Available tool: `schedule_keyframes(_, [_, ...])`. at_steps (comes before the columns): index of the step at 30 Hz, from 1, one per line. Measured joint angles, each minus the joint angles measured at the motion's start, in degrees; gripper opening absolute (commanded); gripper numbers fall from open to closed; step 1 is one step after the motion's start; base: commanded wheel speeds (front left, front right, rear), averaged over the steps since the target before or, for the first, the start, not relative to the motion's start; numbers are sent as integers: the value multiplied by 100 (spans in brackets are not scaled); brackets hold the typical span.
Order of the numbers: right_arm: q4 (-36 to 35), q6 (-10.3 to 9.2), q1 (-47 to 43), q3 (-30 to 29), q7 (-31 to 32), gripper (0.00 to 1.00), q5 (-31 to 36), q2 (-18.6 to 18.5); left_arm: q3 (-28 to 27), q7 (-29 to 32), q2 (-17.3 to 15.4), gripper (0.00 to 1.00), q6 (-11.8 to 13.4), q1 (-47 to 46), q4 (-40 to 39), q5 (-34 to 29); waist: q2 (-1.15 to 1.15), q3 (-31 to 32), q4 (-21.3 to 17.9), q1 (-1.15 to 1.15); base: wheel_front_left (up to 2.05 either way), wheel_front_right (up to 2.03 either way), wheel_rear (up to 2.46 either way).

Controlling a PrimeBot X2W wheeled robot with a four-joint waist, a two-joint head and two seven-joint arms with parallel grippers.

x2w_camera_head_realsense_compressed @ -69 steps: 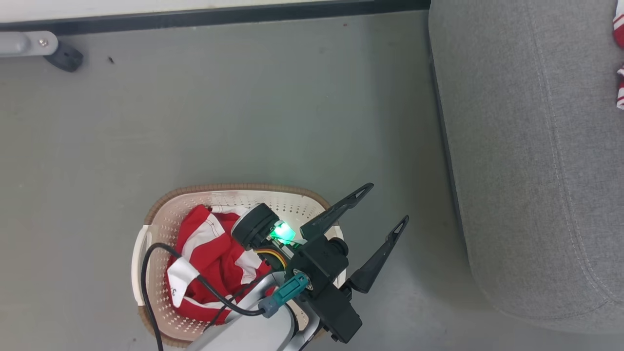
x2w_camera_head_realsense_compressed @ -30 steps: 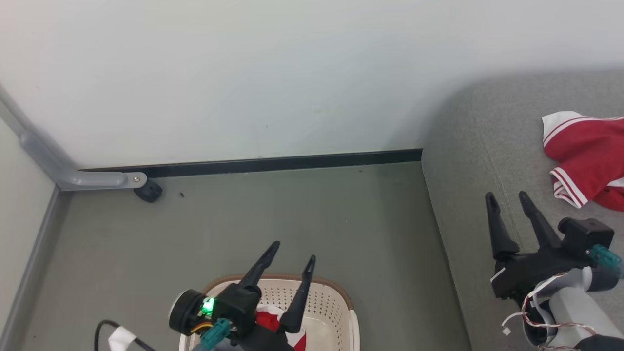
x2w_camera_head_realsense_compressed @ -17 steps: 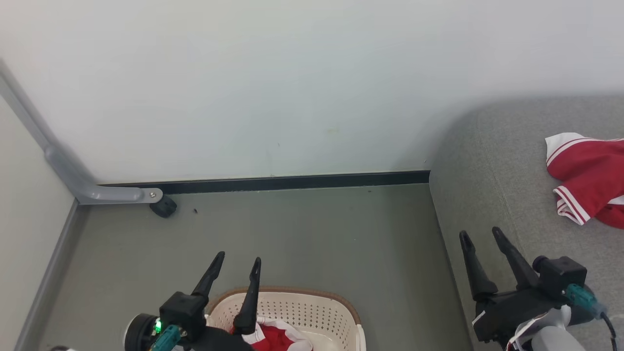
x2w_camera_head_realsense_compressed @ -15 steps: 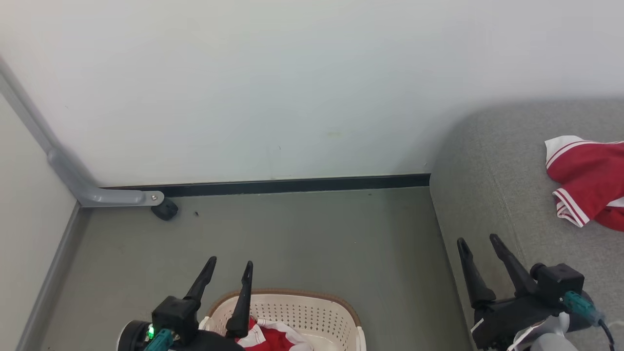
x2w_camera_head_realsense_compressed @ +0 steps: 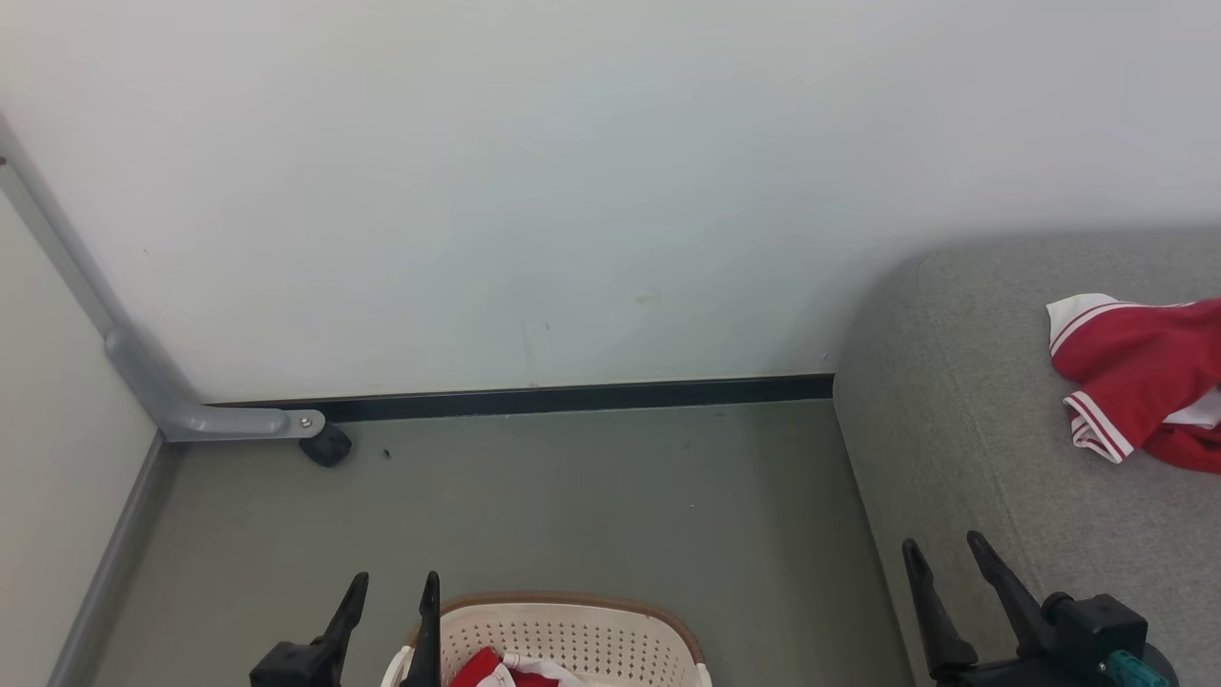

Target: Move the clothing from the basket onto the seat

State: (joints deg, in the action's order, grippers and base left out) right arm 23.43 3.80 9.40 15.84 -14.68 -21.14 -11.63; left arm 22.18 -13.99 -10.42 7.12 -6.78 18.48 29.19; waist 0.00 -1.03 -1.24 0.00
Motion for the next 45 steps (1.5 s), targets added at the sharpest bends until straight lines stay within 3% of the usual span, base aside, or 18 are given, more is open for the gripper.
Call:
schedule_keyframes(12, [-483, -178, -269, -52, 1, 100, 49, -107, -397, -30, 204, 100, 0, 170, 116, -119, 0, 6, -16, 1, 0, 0, 0])
schedule_keyframes(30, [-1004, -286, -319, -107, 181, 100, 49, -198, -610, -30, 419, 100, 0, 170, 100, -415, 0, -127, 18, 1, 0, 0, 0])
schedule_keyframes(45, [-1760, -335, -161, -210, 411, 100, 53, -400, -368, -22, 610, 100, 0, -77, 349, -622, 0, -782, -14, 1, 0, 0, 0])
